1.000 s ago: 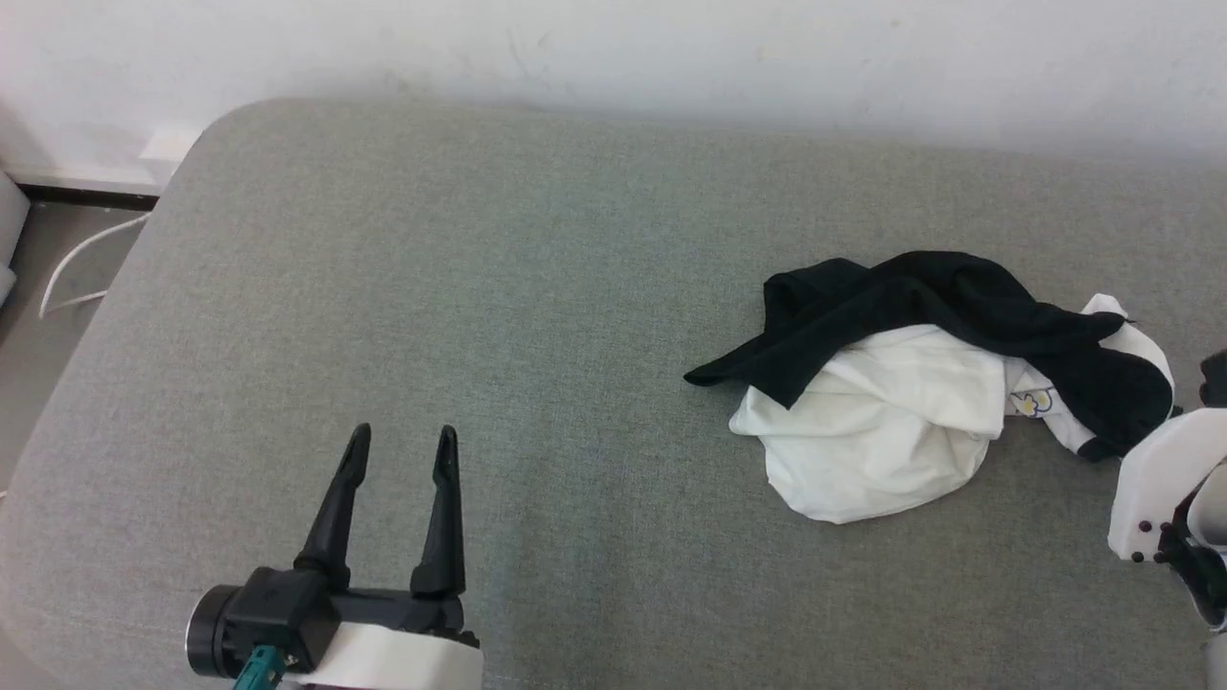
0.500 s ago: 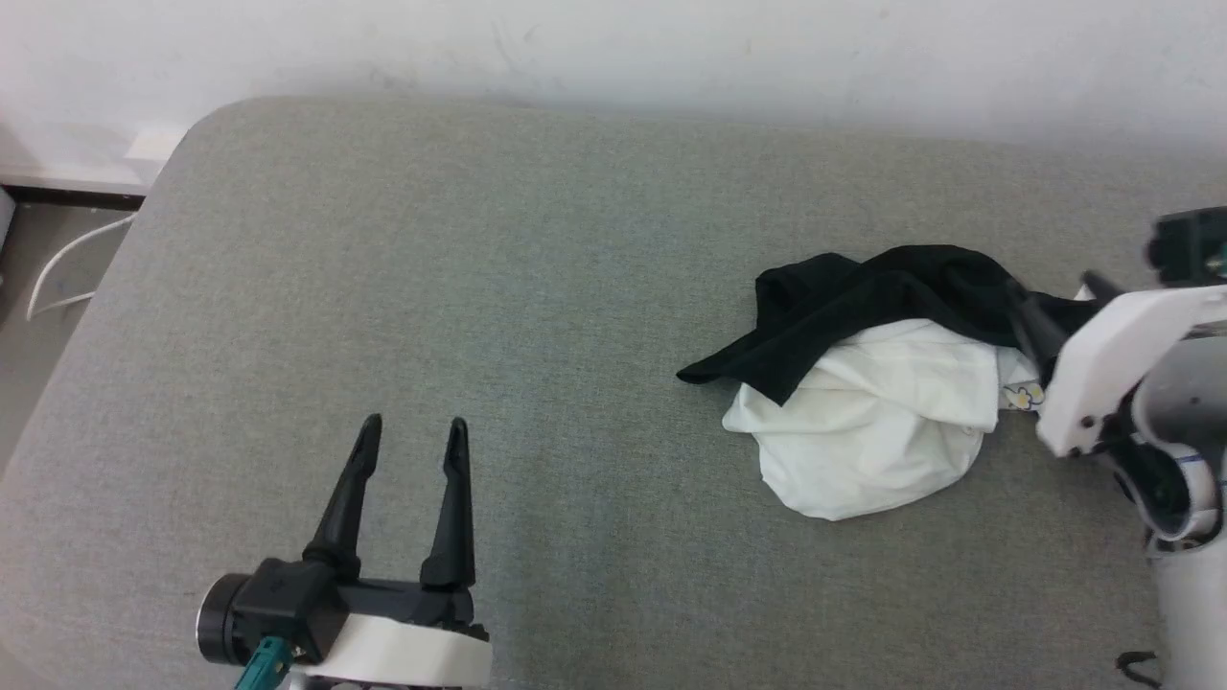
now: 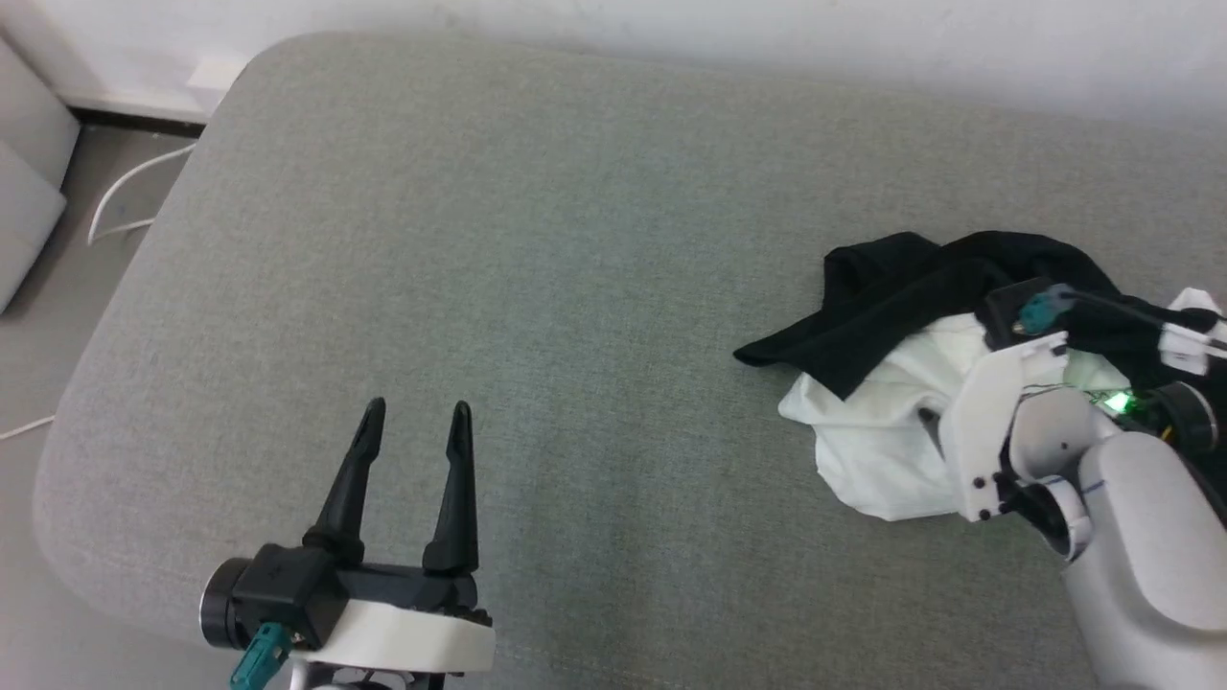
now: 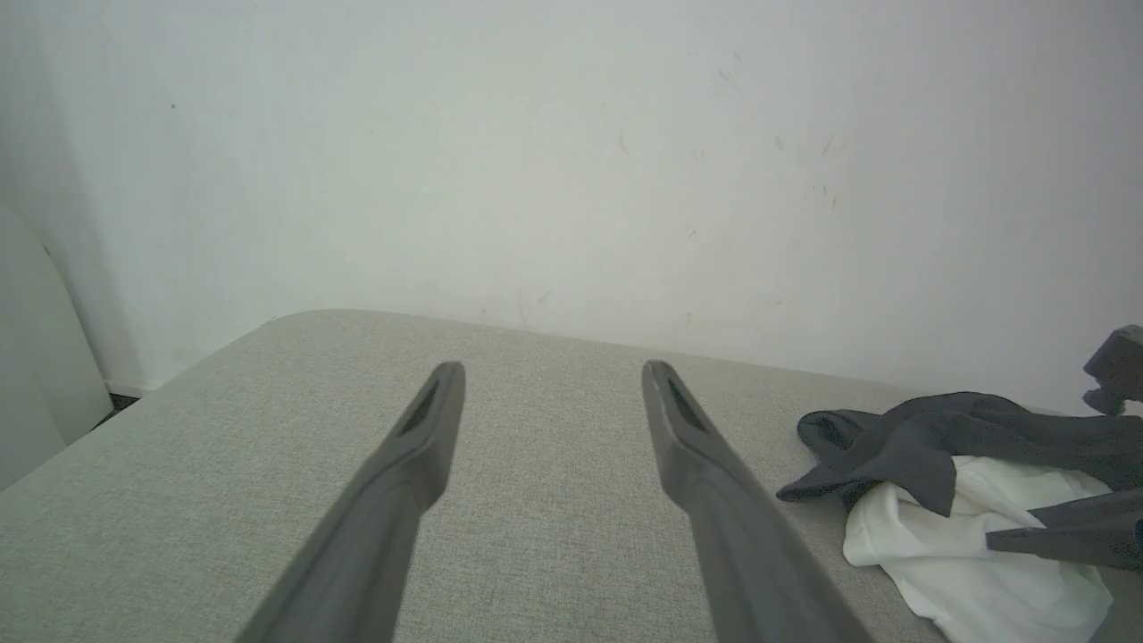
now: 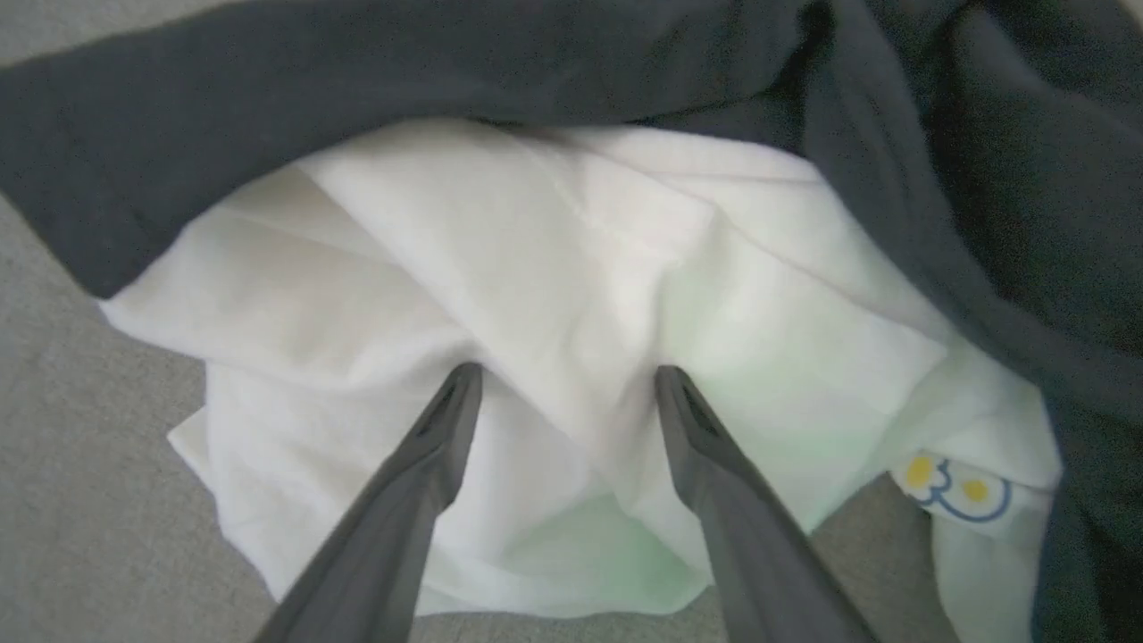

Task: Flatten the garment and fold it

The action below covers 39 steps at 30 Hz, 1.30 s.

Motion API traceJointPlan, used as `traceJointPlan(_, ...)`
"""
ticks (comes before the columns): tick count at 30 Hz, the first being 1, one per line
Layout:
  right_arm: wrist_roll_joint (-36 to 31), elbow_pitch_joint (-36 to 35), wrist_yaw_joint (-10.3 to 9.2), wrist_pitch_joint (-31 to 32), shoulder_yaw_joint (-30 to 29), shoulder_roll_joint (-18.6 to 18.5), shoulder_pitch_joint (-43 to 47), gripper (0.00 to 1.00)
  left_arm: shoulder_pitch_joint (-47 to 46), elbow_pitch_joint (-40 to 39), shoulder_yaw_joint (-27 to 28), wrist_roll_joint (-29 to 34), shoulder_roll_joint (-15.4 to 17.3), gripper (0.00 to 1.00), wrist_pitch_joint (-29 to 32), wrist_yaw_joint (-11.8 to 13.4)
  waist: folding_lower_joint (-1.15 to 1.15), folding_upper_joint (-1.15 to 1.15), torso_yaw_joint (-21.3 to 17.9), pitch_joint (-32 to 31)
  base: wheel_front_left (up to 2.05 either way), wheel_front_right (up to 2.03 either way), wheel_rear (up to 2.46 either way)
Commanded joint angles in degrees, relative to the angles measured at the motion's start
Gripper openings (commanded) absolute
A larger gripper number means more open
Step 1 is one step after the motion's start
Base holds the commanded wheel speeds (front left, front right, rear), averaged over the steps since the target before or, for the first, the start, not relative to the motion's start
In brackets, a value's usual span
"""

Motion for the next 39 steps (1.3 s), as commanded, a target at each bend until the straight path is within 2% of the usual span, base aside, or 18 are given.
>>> traceJointPlan(1,-0.76,2.08,-0.03,-0.25,1.12,-0.04,-1.25,1.00,-1.04,0.06,0.03,-0.27,-0.10,1.00,-0.27,0.01,-0.01,0.00,1.10,1.10,0.00,0.00,0.00)
traceJointPlan(3,-1.59,5.24,-0.03,-0.45,1.93,-0.08,-2.20,0.28,-1.35,0.15,-0.14,-0.39,-0.10,1.00,-0.27,0.01,-0.01,0.00,1.43,1.37,0.00,0.00,0.00)
traceJointPlan(4,-1.81,6.52,-0.03,-0.91,2.15,0.06,-2.63,0.00,-1.52,0.18,-0.24,-0.46,-0.10,1.00,-0.27,0.06,-0.01,0.00,1.53,1.45,0.00,0.00,0.00)
traceJointPlan(8,-1.28,9.84,-0.03,-3.41,2.99,0.34,-4.34,0.00,-1.88,0.18,-0.57,-0.65,-0.10,1.00,-0.27,0.33,-0.01,0.00,1.46,1.23,0.00,0.00,0.00)
traceJointPlan(11,0.93,9.53,-0.03,-6.12,2.59,1.35,-6.56,0.00,-1.44,0.38,-0.27,-0.53,-0.10,1.00,-0.27,0.38,-0.01,0.00,0.89,0.16,0.00,0.00,0.00)
traceJointPlan(15,6.63,5.13,-0.03,-8.36,2.91,4.36,-10.98,0.00,-0.59,0.58,-0.03,-0.32,-0.11,1.00,-0.27,0.26,-0.01,0.00,0.01,-1.58,0.00,0.00,0.00)
traceJointPlan(21,12.22,-1.94,-0.03,-9.56,9.17,7.34,-15.63,0.00,-0.24,0.62,-0.52,-0.33,-0.11,1.00,-0.27,0.04,-0.01,0.00,-0.19,-2.79,0.00,0.00,0.00)
traceJointPlan(24,13.90,-0.47,-0.03,-9.02,13.42,8.41,-13.76,0.00,-0.12,0.75,-1.09,-0.40,-0.11,1.00,-0.27,-0.06,-0.01,0.00,0.36,-2.89,0.00,0.00,0.00)
traceJointPlan(29,13.81,7.27,-0.03,-8.82,19.17,8.92,-7.63,0.00,0.09,1.16,-1.47,-0.55,-0.11,1.00,-0.27,-0.19,-0.01,0.00,2.00,-2.86,0.00,0.00,0.00)
traceJointPlan(30,13.81,8.69,-0.03,-9.26,19.70,8.98,-6.71,0.19,0.13,1.20,-1.43,-0.49,-0.11,1.00,-0.27,-0.24,-0.01,0.00,2.26,-2.77,0.00,0.00,0.00)
traceJointPlan(31,13.78,10.01,-0.03,-9.79,19.81,9.03,-6.08,1.00,0.11,1.26,-1.39,-0.44,-0.11,1.00,-0.27,-0.30,-0.01,0.00,2.51,-2.65,0.00,0.00,0.00)
traceJointPlan(35,13.39,11.66,-0.03,-12.99,19.70,9.14,-6.91,1.00,-0.02,1.14,-1.05,-0.55,-0.11,1.00,-0.27,-0.25,-0.01,0.00,2.77,-2.42,0.00,0.00,0.00)
traceJointPlan(39,15.97,7.55,-0.03,-13.43,20.62,9.19,-9.43,1.00,0.48,1.15,-0.48,-0.53,-0.11,1.00,-0.27,0.08,-0.01,0.00,1.69,-2.78,0.00,0.00,0.00)
